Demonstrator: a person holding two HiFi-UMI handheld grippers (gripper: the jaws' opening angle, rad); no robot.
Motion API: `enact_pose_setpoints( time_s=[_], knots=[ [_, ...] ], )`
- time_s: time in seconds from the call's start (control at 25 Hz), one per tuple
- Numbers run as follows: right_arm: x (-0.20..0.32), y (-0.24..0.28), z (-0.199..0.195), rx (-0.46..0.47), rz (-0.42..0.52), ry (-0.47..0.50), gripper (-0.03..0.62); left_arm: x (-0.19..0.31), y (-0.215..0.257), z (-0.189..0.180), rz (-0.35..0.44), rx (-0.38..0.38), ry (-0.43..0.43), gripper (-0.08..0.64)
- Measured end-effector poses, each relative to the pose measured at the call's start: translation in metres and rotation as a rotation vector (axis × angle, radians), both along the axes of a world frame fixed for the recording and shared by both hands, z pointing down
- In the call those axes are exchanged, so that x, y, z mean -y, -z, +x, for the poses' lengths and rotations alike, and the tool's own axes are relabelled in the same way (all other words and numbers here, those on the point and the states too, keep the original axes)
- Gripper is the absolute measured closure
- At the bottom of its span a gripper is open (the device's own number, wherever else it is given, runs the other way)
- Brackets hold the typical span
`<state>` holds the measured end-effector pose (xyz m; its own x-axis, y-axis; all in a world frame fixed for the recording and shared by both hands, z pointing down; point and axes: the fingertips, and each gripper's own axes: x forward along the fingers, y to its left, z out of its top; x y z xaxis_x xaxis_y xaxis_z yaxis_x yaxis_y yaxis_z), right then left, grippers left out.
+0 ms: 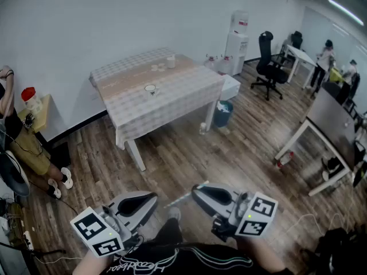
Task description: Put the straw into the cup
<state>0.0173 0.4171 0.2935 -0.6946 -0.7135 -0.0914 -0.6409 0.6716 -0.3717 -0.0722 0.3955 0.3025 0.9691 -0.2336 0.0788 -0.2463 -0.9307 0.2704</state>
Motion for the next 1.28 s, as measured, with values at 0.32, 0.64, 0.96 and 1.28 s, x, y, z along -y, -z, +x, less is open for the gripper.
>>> enact_pose_setpoints(
  time_s=[0.32, 0.64, 0.96, 1.28],
  knots=[
    [0.012, -0.003, -0.003, -0.005, -0.012, -0.002, 0.56, 0.012, 0.0, -0.008, -0.014, -0.024, 0.018, 0.563],
    [0.04, 0.003, -0.008, -0.012, 0.017, 0.01, 0.558, 0.033, 0.01, -0.016, 0.014, -0.019, 0.031, 0.563],
    [0.106, -0.006, -0.001, 0.009, -0.001, 0.017, 0.558, 0.097, 0.0, -0.016, -0.008, -0.022, 0.059, 0.563],
    [0.215, -0.025, 0.012, 0.036, -0.076, -0.011, 0.558, 0.208, -0.023, -0.004, -0.081, -0.008, 0.048, 0.563]
  ],
)
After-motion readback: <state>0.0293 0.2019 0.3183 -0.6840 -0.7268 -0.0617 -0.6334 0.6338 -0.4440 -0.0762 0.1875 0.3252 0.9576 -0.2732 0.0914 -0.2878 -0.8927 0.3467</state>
